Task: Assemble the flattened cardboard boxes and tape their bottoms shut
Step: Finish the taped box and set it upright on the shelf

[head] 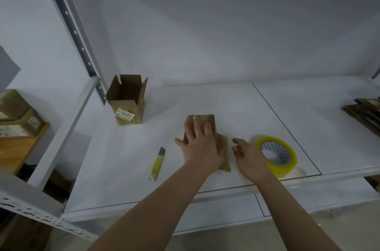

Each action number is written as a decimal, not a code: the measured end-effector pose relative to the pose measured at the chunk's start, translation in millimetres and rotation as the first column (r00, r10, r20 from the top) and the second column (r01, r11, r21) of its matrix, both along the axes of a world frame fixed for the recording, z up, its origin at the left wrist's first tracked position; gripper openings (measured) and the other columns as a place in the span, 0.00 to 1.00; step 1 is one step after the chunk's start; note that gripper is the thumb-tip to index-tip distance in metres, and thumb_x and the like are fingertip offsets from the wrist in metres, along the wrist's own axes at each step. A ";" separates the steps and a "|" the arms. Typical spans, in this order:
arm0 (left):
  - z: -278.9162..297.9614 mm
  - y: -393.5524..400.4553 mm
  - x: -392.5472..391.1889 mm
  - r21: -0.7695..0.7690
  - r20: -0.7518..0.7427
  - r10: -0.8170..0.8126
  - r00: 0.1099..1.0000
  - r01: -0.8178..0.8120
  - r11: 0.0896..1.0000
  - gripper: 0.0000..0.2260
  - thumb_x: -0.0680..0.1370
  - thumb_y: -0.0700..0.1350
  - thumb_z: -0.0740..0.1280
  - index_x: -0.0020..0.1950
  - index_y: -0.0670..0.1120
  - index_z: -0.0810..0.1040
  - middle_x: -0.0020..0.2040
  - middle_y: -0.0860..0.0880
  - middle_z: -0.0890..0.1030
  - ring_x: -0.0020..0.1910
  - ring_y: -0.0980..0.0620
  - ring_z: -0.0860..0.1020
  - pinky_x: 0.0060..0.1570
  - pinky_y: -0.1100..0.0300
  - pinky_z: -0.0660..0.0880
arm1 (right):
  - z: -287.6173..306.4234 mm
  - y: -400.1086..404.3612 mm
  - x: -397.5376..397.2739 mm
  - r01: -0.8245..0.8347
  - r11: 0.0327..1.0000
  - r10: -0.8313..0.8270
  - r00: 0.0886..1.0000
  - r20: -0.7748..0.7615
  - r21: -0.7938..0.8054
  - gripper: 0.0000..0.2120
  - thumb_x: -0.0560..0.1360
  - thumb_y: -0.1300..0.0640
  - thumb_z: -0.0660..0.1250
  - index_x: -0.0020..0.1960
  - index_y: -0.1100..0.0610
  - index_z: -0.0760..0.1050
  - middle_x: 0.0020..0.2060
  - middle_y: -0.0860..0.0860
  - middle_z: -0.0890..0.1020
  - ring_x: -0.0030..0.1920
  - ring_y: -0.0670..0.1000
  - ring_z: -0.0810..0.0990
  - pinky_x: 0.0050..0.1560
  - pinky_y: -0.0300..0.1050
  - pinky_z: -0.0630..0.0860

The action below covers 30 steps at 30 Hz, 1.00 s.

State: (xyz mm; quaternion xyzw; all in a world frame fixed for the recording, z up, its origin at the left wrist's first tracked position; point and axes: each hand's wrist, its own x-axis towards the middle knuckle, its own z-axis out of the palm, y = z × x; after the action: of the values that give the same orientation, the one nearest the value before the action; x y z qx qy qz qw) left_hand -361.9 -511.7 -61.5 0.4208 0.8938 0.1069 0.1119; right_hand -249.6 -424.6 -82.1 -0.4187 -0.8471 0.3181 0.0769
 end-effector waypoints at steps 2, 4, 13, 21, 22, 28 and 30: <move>-5.8 -3.5 -6.3 0.016 0.023 0.051 0.998 -0.051 0.999 0.34 0.79 0.59 0.59 0.78 0.49 0.46 0.79 0.44 0.41 0.77 0.38 0.40 0.69 0.32 0.54 | -5.9 -0.4 1.5 0.021 1.000 -0.021 1.000 -0.008 -0.002 0.18 0.83 0.58 0.56 0.72 0.59 0.67 0.65 0.59 0.77 0.65 0.58 0.75 0.62 0.46 0.70; -5.6 -7.8 -15.8 0.087 0.056 0.052 0.997 -0.057 0.995 0.33 0.79 0.57 0.59 0.78 0.50 0.48 0.80 0.47 0.47 0.78 0.40 0.46 0.69 0.37 0.60 | -8.8 0.5 3.8 0.069 0.997 -0.070 0.997 -0.039 -0.021 0.18 0.84 0.56 0.55 0.70 0.61 0.69 0.63 0.59 0.78 0.64 0.59 0.75 0.60 0.46 0.70; 18.3 -30.9 -36.8 0.491 0.855 -0.205 0.476 -0.618 0.614 0.18 0.80 0.47 0.64 0.69 0.50 0.69 0.60 0.48 0.78 0.56 0.48 0.78 0.49 0.57 0.77 | 7.2 -3.2 -12.5 0.122 0.923 -0.223 0.943 -0.249 -0.364 0.10 0.82 0.49 0.57 0.58 0.54 0.72 0.48 0.51 0.78 0.44 0.51 0.79 0.44 0.45 0.73; -1.6 -44.8 -47.2 0.370 0.815 0.069 0.576 -0.607 0.703 0.21 0.81 0.53 0.62 0.72 0.49 0.68 0.66 0.48 0.74 0.63 0.46 0.74 0.63 0.48 0.72 | 33.9 -1.6 -27.2 0.113 0.948 -0.180 0.962 -0.207 -0.298 0.09 0.77 0.59 0.62 0.57 0.59 0.72 0.50 0.57 0.80 0.49 0.57 0.79 0.45 0.54 0.80; -1.6 -45.9 -49.7 0.396 0.789 0.072 0.610 -0.595 0.699 0.20 0.81 0.54 0.60 0.71 0.49 0.69 0.65 0.48 0.75 0.62 0.47 0.74 0.62 0.49 0.72 | 33.0 0.0 -26.4 0.114 0.965 -0.159 0.971 -0.179 -0.238 0.08 0.77 0.60 0.62 0.55 0.59 0.72 0.49 0.58 0.80 0.48 0.58 0.79 0.47 0.55 0.80; 8.3 -41.4 -43.6 0.587 0.554 -0.070 0.829 -0.330 0.739 0.16 0.81 0.49 0.62 0.69 0.50 0.68 0.59 0.50 0.76 0.57 0.50 0.76 0.57 0.54 0.77 | 31.2 -5.6 -31.6 0.045 0.999 -0.044 0.989 -0.142 0.009 0.28 0.78 0.60 0.65 0.75 0.54 0.59 0.58 0.59 0.79 0.57 0.62 0.79 0.54 0.50 0.75; 0.3 -38.3 -47.9 0.567 0.358 -0.066 0.931 -0.160 0.808 0.17 0.80 0.37 0.62 0.68 0.48 0.72 0.62 0.46 0.75 0.59 0.47 0.75 0.58 0.62 0.73 | 30.9 -4.3 -30.0 0.012 0.998 -0.005 0.994 -0.110 0.063 0.18 0.79 0.61 0.64 0.67 0.52 0.68 0.56 0.56 0.80 0.54 0.60 0.81 0.52 0.48 0.76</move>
State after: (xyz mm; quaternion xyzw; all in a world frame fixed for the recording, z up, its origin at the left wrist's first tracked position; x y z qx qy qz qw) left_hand -409.8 -550.0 -61.3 0.3851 0.7909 0.4558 0.1356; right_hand -279.6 -428.8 -51.3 -0.4014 -0.8494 0.3134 0.1379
